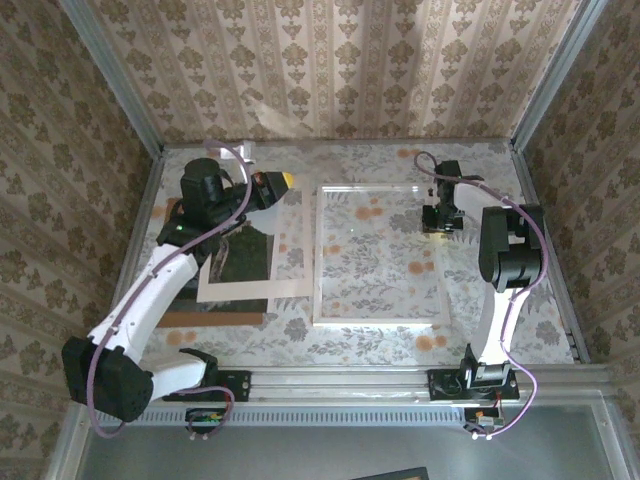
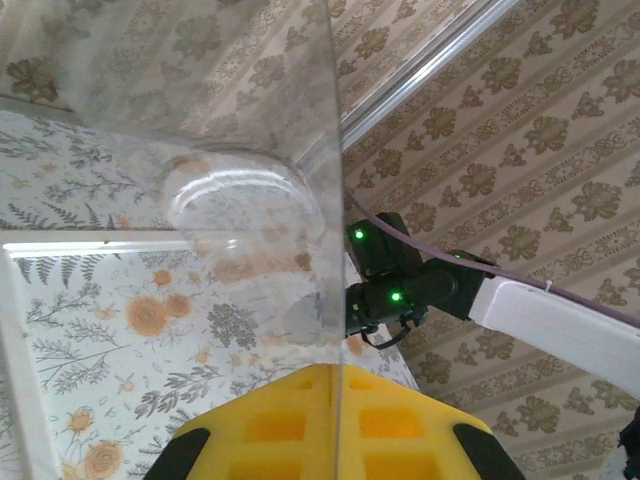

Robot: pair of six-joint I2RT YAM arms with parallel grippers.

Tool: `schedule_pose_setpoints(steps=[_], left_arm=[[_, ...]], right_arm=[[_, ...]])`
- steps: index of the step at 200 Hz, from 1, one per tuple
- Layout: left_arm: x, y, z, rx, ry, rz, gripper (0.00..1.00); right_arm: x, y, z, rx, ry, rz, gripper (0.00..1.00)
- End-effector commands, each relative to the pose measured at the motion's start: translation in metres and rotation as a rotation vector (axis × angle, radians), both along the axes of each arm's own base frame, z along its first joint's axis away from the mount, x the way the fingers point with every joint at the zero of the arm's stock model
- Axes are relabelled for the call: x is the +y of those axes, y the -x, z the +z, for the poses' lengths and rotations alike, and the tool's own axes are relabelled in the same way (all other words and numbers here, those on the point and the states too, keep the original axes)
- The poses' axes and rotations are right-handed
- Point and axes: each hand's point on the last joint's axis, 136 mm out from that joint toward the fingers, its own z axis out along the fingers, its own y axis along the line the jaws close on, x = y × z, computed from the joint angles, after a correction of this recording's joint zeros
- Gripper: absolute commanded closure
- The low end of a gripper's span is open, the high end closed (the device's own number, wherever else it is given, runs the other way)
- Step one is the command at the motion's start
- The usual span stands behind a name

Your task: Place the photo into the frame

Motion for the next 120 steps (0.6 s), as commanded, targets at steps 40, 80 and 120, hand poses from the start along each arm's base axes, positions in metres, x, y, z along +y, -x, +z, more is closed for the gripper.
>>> schedule_pose_setpoints(steps=[40, 80, 120], left_arm=[[-0.046, 0.014, 0.021, -0.026, 0.073, -0.105, 1.00], [-0.088, 0.019, 0.013, 0.020, 0.113, -0.131, 1.00], [-0.137, 0.027, 0.015, 0.058, 0.137, -0.190, 1.00]], right_arm=[[0.013, -0.016, 0.038, -0.111, -0.108, -0.038, 0.45], [-0.056, -0.018, 0.090, -0.228, -0.034, -0.213, 0.36], [-0.122, -0.006, 0.137, -0.344, 0.093, -0.402, 0.33]])
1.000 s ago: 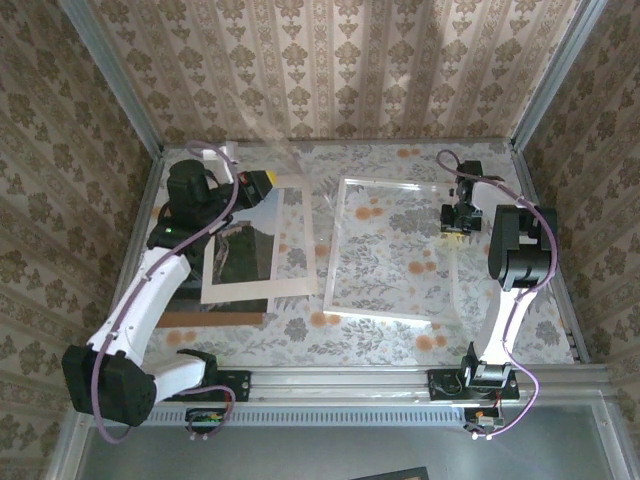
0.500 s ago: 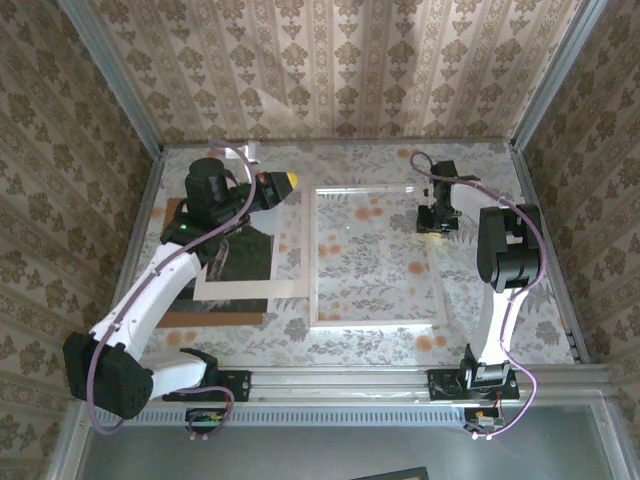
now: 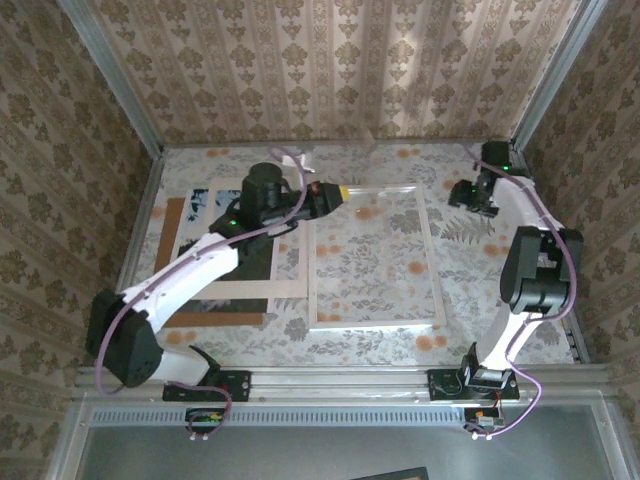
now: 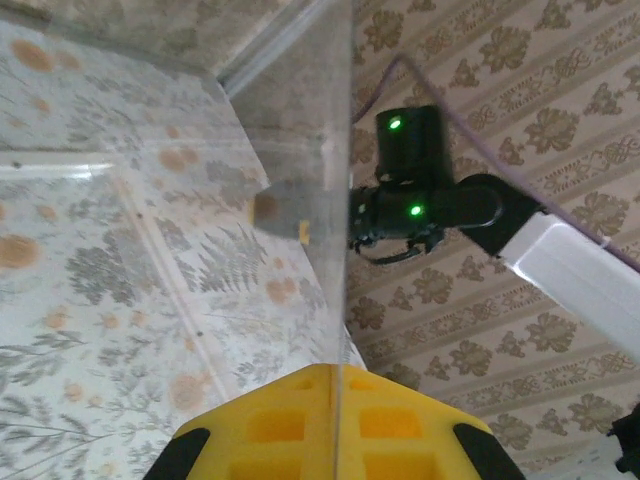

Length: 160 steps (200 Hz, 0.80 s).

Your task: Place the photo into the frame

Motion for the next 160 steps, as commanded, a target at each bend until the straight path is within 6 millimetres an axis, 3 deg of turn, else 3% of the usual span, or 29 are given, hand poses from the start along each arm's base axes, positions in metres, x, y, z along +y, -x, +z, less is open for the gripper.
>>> schedule_pose_setpoints(steps=[1, 40, 57, 72, 115, 146, 160], left_arm=[[-0.022, -0.001, 0.041, -0.050, 0.100, 0.003, 1.00], [-0.065, 0.007, 0.057, -0.021, 0.173, -0.073, 1.00], [-0.073, 0.001, 0.048, 0.019, 0.194, -0.061, 1.00], [-0.073, -0.011, 0.025, 0.073, 0.189, -0.013, 1.00], [-0.071, -0.036, -0.067, 0.239, 0.104, 0.048, 1.00], [-0.072, -0.039, -0.125, 0.337, 0.047, 0.037, 1.00], [-0.067, -0.040, -0.148, 0.375, 0.024, 0.049, 1.00]], right_arm=[[-0.030, 0.006, 0.035, -0.067, 0.072, -0.117, 0.33], [-0.053, 0.015, 0.067, -0.151, 0.082, -0.190, 0.32], [-0.053, 0.017, 0.076, -0.171, 0.082, -0.194, 0.32], [-0.045, 0.018, 0.082, -0.194, 0.056, -0.177, 0.32], [-0.011, 0.025, 0.104, -0.279, 0.065, -0.085, 0.27], [0.011, 0.030, 0.113, -0.328, 0.071, -0.023, 0.24], [0.024, 0.032, 0.106, -0.312, 0.065, 0.011, 0.23]])
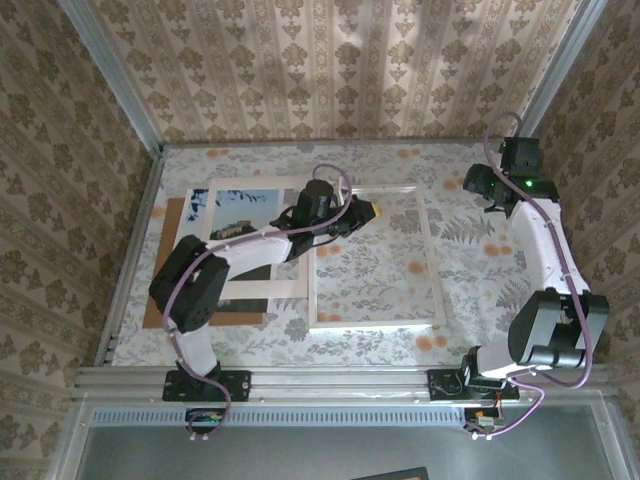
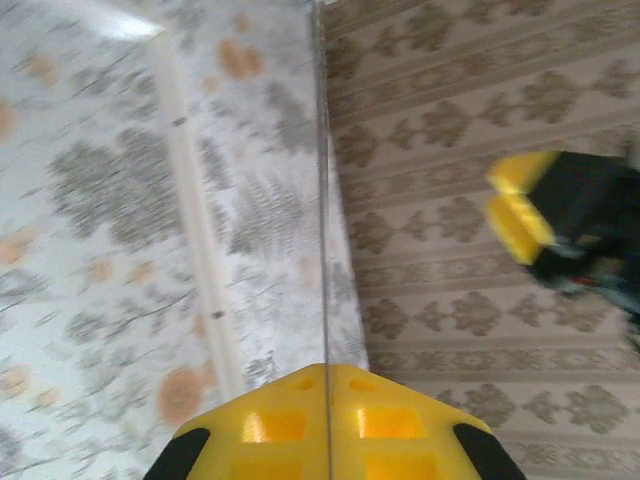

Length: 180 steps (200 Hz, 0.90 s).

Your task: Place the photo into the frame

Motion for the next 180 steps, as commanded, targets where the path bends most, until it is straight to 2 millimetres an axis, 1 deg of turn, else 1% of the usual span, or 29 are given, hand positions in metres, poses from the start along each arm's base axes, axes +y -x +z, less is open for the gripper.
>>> schedule_pose_setpoints(steps=[1, 2, 3, 5, 7, 20, 51, 71, 89, 116, 129, 156, 180], left_arm=[[0.003, -0.002, -0.011, 0.028, 0.034, 0.001, 1.00], [0.004, -0.002, -0.012, 0.030, 0.031, 0.002, 1.00], [0.005, -0.003, -0.013, 0.030, 0.029, 0.005, 1.00], [0.006, -0.003, -0.016, 0.033, 0.025, 0.008, 1.00], [0.008, -0.004, -0.019, 0.037, 0.021, 0.012, 1.00], [0.016, -0.006, -0.033, 0.041, -0.012, 0.030, 1.00], [0.035, -0.006, -0.065, 0.047, -0.097, 0.066, 1.00], [0.040, -0.007, -0.076, 0.048, -0.116, 0.071, 1.00], [0.045, -0.008, -0.086, 0.046, -0.135, 0.087, 1.00], [0.051, -0.011, -0.094, 0.052, -0.142, 0.100, 1.00], [0.051, -0.012, -0.095, 0.053, -0.139, 0.097, 1.00], [0.051, -0.013, -0.093, 0.044, -0.136, 0.092, 1.00], [0.053, -0.016, -0.095, 0.053, -0.138, 0.092, 1.00]], right_arm=[[0.018, 0.004, -0.005, -0.003, 0.003, 0.061, 0.23], [0.019, 0.004, -0.007, 0.000, 0.002, 0.064, 0.23], [0.020, 0.002, -0.005, -0.012, 0.004, 0.066, 0.23], [0.022, 0.003, 0.004, -0.041, 0.009, 0.073, 0.23], [0.025, 0.004, 0.005, -0.050, 0.011, 0.080, 0.23], [0.039, 0.007, 0.000, -0.056, 0.023, 0.116, 0.23], [0.068, 0.019, -0.026, -0.058, -0.001, 0.185, 0.20], [0.081, 0.030, -0.049, -0.057, -0.009, 0.220, 0.18], [0.081, 0.039, -0.066, -0.077, 0.012, 0.235, 0.16], [0.076, 0.049, -0.076, -0.112, 0.060, 0.221, 0.06], [0.069, 0.052, -0.080, -0.122, 0.111, 0.197, 0.03], [0.051, 0.047, -0.089, -0.184, 0.232, 0.149, 0.02], [0.041, 0.043, -0.100, -0.221, 0.323, 0.131, 0.02]])
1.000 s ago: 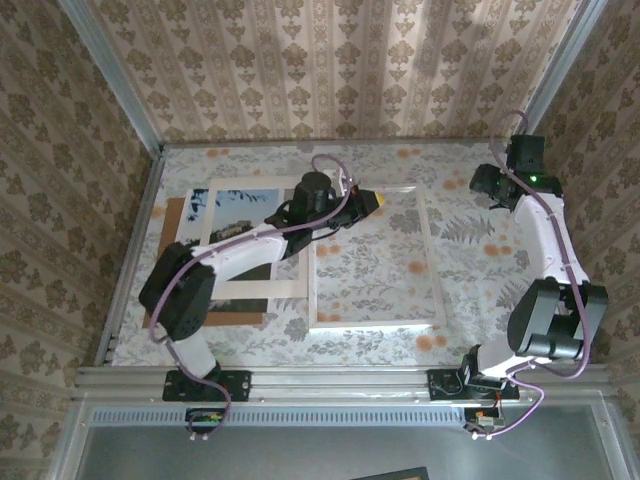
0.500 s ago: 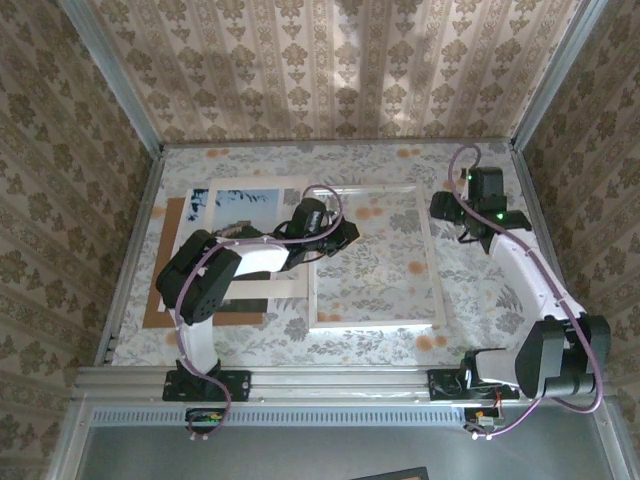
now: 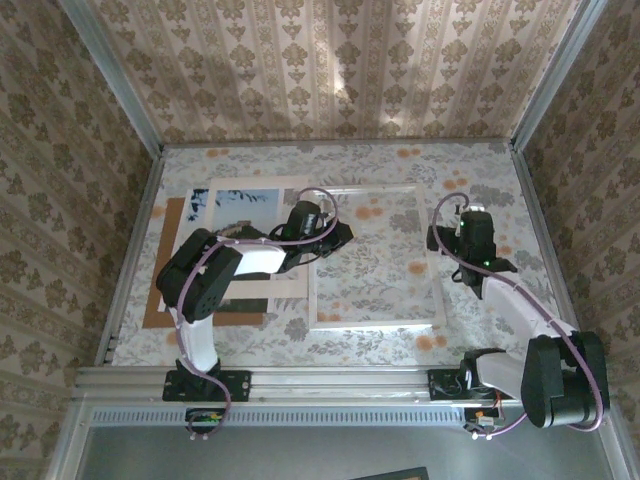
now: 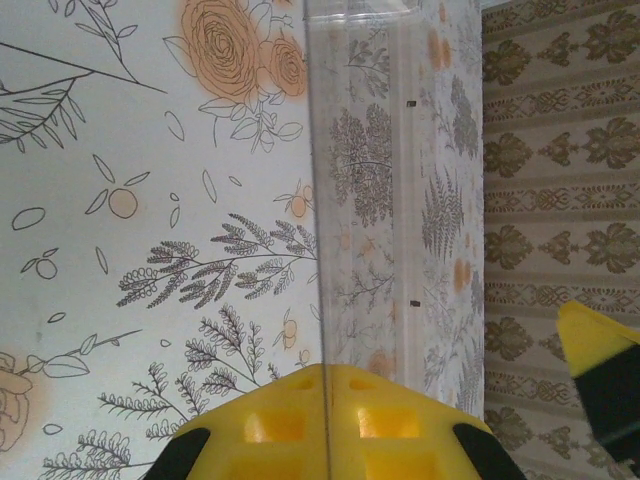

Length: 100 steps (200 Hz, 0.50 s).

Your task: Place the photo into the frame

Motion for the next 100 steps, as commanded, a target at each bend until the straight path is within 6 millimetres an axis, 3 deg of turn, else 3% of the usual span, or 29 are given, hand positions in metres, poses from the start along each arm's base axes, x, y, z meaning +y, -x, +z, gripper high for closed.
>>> schedule_pose_setpoints(steps=[1, 100], left_arm=[[0.002, -0.007, -0.003, -0.026, -0.003, -0.002, 1.00], [0.013, -0.012, -0.011, -0.015, -0.037, 0.006, 1.00]], right_arm=[[-0.018, -0.014, 0.011, -0.130, 0.126, -0.055, 0.02], [-0.022, -0.030, 0.011, -0.288, 0.113, -0.076, 0.01]])
